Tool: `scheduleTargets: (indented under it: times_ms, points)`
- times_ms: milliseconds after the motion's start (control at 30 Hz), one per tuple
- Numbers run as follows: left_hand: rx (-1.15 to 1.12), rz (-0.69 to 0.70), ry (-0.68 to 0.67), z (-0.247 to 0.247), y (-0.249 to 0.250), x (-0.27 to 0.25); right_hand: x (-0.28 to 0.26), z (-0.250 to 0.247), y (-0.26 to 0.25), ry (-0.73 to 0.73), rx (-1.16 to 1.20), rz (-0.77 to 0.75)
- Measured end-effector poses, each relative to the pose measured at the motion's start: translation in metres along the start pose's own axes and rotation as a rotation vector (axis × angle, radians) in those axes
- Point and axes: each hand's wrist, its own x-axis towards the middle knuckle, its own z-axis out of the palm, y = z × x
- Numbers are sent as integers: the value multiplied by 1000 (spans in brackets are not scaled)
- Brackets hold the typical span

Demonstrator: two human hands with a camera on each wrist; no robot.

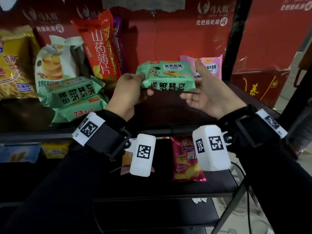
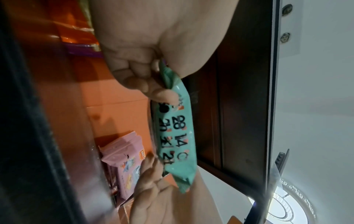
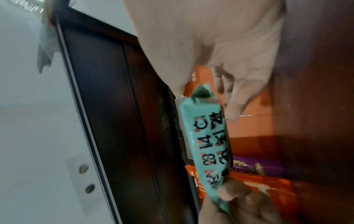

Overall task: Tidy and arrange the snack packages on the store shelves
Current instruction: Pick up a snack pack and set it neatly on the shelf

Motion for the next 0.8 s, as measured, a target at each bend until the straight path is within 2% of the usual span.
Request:
scheduleTargets:
  times_ms: [100, 167, 267, 433, 633, 800]
  points:
    - [-63, -59, 29, -3, 4, 2, -1, -2, 0, -87, 67, 96]
    - [-79, -107, 15, -4, 4, 2, -1, -1, -1, -142, 191, 143]
    - [-81, -160, -48, -6, 3, 0, -2, -1, -3, -185, 354, 199]
    - [-127, -278, -190, -12, 7, -1, -1, -1, -1, -189, 501, 205]
    - [-161, -410, -213, -14, 9, -3, -1, 2, 1, -167, 517, 161]
    - [-307, -446, -227, -16, 9, -4, -1, -2, -4, -157, 311, 194]
